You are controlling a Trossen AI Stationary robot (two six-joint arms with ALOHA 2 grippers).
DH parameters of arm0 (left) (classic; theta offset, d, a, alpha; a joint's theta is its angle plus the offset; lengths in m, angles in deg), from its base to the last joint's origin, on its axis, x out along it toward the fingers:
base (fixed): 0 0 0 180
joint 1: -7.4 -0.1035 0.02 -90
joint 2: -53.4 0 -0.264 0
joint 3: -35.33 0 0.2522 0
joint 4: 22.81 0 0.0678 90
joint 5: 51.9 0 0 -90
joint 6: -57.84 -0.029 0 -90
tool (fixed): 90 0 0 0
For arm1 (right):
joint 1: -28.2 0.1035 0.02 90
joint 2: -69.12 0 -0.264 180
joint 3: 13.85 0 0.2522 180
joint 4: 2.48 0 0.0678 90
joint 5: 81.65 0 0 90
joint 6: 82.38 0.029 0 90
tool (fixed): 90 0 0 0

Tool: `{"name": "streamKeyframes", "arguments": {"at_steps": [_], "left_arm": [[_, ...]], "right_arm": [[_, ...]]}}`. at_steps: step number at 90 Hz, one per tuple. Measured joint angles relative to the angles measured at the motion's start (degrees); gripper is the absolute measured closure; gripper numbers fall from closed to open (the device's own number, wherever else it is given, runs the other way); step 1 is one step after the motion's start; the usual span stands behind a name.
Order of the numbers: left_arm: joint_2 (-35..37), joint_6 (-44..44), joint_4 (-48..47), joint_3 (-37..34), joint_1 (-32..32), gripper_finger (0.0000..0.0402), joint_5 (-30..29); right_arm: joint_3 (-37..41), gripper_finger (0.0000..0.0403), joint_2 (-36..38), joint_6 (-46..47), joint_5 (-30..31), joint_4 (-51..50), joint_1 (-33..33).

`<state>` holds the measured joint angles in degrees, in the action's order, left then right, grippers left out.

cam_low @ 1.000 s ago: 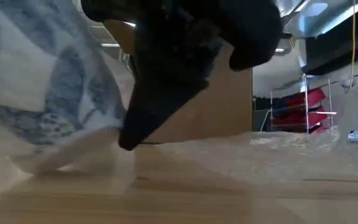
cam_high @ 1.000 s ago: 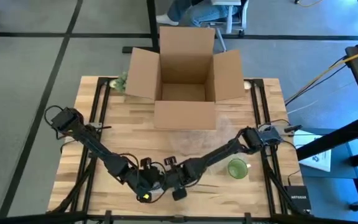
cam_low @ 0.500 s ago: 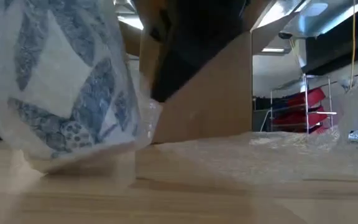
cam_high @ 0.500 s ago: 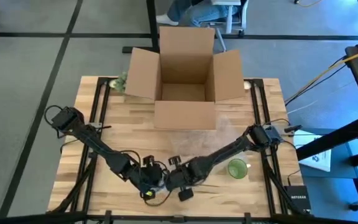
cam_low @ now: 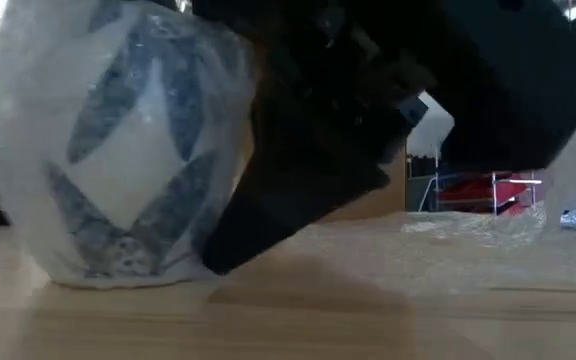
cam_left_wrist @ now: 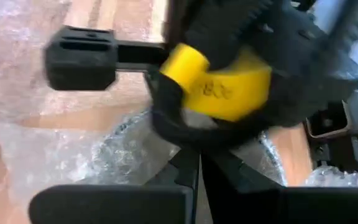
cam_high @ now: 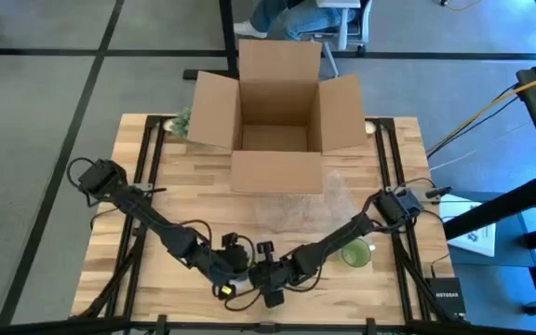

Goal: Wrap mug
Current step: Wrap the white mug with bubble wrap

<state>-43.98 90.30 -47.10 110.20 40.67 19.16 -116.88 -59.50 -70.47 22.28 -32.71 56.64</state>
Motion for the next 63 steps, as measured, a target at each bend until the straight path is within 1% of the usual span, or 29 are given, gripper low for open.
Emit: {"name": "streamKeyframes", "arguments": {"at_steps": [15,30,43,51,63], "left_arm": [[3.8,-0.7,-8.0,4.3,0.4,0.0402,-1.1],[7.1,0.2,-16.0,8.3,1.8,0.0402,-1.0],[8.7,5.1,-21.3,8.8,5.0,0.0402,0.6],[8.0,7.9,-21.8,7.2,6.8,0.0402,1.0],[5.6,7.3,-16.6,5.6,6.8,0.0402,0.3]], "right_arm": [[0.0,0.0403,0.0,0.7,-0.4,-0.3,0.0],[0.0,0.0403,0.0,1.0,-1.0,-0.7,0.0],[0.0,0.0403,0.0,1.6,-1.0,-1.6,0.0],[0.0,0.0403,0.0,1.6,-1.0,-1.6,0.0],[0.0,0.0403,0.0,1.7,-1.0,-1.6,0.0]]}}
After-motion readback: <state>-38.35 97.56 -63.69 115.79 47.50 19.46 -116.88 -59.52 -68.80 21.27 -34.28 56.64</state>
